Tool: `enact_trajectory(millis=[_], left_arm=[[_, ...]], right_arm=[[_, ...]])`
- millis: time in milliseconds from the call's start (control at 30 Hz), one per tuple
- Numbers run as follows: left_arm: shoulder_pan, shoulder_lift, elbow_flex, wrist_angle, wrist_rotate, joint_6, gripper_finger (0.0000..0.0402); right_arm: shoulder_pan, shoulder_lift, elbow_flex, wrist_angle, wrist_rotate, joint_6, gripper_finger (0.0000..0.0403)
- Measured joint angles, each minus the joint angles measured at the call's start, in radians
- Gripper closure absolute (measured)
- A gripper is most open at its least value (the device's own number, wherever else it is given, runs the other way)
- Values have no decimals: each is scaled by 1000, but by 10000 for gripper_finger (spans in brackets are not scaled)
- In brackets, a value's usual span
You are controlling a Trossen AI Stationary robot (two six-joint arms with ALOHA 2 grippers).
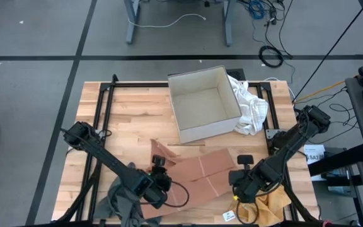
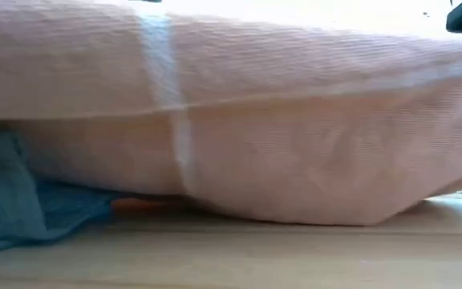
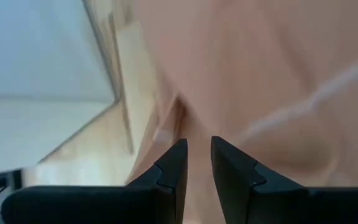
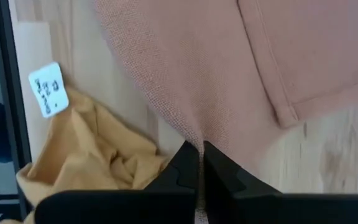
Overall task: Fold towel
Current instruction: Fold the brown towel
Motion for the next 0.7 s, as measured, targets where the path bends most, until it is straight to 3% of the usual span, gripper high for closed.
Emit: enact_trajectory(millis=[133, 300, 467, 600, 700], left_arm=[[0, -9, 0, -79, 17, 24, 323], [-3, -9, 0, -62, 159, 94, 323], [29, -24, 0, -79, 164, 78, 323], [51, -31, 1, 10, 170, 130, 323], [67, -31, 1, 97, 242, 199, 323]], right_arm=[[28, 0, 0, -36, 0, 51, 403], [45, 0, 0, -44, 0, 86, 403], [48, 0, 0, -36, 1, 97, 403], [53, 0, 0, -28, 3, 99, 403], [58, 0, 0, -28, 3, 102, 403]])
